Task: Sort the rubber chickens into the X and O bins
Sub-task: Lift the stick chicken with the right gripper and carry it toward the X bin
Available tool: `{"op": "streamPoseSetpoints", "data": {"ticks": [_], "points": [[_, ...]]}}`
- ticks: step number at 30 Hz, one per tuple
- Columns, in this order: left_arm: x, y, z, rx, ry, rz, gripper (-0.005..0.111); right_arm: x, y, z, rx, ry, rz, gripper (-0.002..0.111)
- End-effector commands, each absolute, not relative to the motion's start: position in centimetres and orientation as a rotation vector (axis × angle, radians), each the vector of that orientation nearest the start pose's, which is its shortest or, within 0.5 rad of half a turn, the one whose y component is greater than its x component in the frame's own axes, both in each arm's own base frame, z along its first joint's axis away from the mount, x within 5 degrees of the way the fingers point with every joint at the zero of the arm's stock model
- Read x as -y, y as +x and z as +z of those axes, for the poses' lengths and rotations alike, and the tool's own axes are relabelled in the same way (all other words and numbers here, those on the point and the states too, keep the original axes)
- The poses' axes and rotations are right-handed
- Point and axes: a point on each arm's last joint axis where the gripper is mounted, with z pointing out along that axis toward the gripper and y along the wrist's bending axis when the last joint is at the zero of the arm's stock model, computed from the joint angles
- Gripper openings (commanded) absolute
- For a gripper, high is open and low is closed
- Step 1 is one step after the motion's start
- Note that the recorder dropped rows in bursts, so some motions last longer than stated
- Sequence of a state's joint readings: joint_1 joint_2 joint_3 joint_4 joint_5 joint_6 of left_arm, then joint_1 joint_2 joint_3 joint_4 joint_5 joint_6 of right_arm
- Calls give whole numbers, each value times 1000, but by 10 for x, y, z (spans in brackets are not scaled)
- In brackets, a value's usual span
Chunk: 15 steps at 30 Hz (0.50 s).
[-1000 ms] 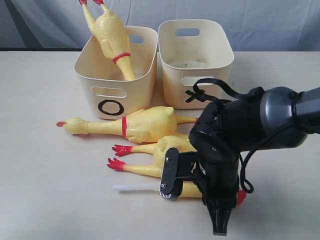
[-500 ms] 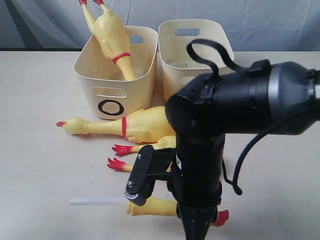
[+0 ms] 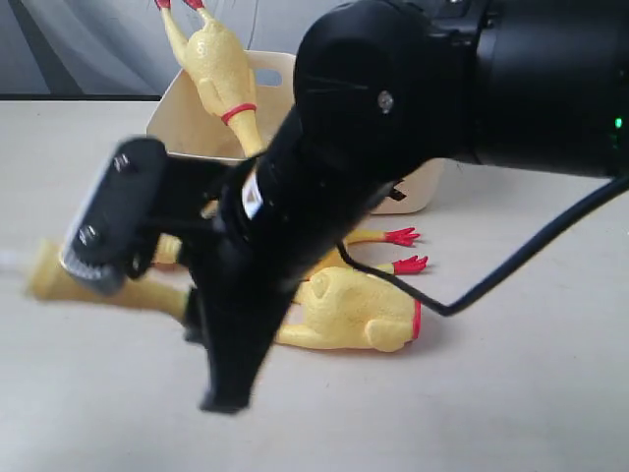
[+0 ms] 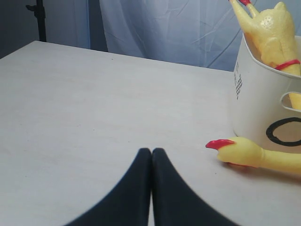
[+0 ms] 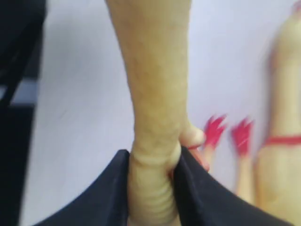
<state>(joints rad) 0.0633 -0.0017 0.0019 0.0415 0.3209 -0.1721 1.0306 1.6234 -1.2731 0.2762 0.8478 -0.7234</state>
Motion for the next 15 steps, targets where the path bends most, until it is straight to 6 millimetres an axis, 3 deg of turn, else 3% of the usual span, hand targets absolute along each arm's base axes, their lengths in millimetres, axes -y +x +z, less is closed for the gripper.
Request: {"op": "streamPoseSetpoints", "data": {"ticks": [1,4,6,10,12,15], "points": [[-4,54,185,-1790,-180,-38,0,-326,196,318,-1488,-1483,365,-1],[-4,54,185,-1790,-182,-40,0,-324,227,334,-1375,-1187,341,-1],[-4,54,185,-1790,-182,-40,0,-315,250,335,-1406,-993,351,-1],[-4,54,185,-1790,-182,-40,0,-274,307,325,-1582,-497,370,-1],[-4,54,185,-1790,-182,-40,0,-251,331,316,-1631,-339,332,-1],[-4,54,185,-1790,-182,-40,0,-227,355,301,-1675,-260,265,-1]]}}
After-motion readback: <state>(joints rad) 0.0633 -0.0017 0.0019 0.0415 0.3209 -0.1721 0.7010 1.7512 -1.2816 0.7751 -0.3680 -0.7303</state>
